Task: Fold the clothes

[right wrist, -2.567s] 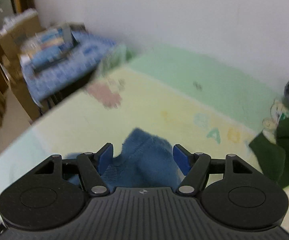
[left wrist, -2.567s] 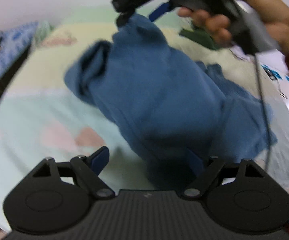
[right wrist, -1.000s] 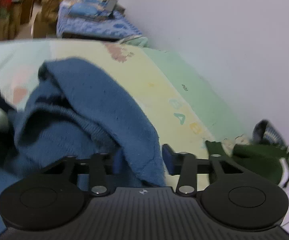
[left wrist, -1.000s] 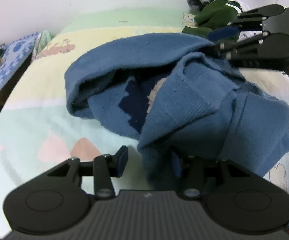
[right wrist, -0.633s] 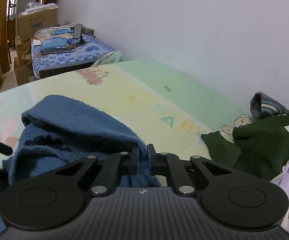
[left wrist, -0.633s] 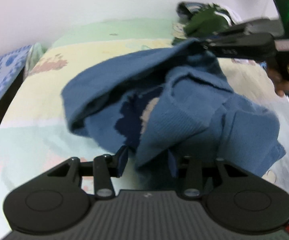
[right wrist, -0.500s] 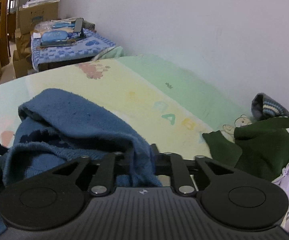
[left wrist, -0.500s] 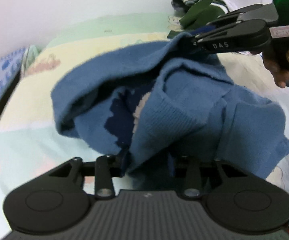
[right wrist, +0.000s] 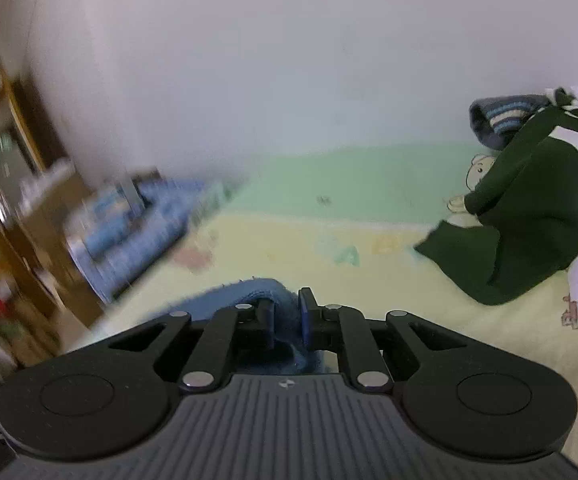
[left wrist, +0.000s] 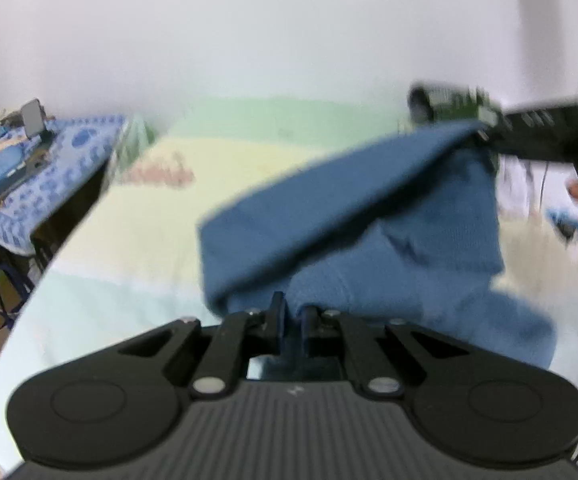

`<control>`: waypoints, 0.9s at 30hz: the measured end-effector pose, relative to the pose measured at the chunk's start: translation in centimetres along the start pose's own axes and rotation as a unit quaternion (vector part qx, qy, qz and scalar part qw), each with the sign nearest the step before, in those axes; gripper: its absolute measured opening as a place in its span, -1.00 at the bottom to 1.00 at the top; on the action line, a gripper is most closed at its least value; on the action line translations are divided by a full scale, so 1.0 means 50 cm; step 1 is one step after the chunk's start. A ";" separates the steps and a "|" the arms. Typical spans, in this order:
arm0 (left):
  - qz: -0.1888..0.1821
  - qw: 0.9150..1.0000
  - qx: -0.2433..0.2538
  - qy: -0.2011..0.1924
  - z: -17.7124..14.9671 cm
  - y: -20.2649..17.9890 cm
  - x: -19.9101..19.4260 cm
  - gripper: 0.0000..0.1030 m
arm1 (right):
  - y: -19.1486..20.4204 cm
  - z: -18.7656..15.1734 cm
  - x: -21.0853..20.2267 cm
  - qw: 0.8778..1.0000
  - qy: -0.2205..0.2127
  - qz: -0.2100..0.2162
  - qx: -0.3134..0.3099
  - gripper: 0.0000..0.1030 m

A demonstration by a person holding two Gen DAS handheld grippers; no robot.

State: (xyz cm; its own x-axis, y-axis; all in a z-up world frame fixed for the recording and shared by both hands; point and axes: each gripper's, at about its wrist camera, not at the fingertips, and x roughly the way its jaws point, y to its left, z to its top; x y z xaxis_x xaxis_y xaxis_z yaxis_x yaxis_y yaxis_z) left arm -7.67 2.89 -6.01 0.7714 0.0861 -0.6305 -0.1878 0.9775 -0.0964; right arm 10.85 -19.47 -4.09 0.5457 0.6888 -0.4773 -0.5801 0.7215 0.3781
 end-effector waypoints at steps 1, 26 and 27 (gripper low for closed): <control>0.000 1.000 -0.003 -0.012 0.017 0.007 -0.007 -0.92 | 0.000 0.009 -0.019 1.000 -0.014 0.008 0.019 -0.76; -0.117 0.942 0.115 -0.294 0.369 0.093 -0.312 -0.86 | 0.270 0.077 -0.455 0.918 -0.381 -0.026 0.111 -0.77; -0.117 0.939 0.123 -0.300 0.380 0.091 -0.325 -0.86 | 0.283 0.075 -0.464 0.914 -0.391 -0.029 0.107 -0.77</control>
State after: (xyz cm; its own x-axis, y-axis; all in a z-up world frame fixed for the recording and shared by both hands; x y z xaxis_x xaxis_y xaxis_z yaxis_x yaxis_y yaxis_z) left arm -9.51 9.61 18.42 0.9916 -0.1150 -0.0597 0.1180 0.9918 0.0485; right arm -7.75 -25.00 15.32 0.8854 0.4287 0.1797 -0.4508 0.6973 0.5572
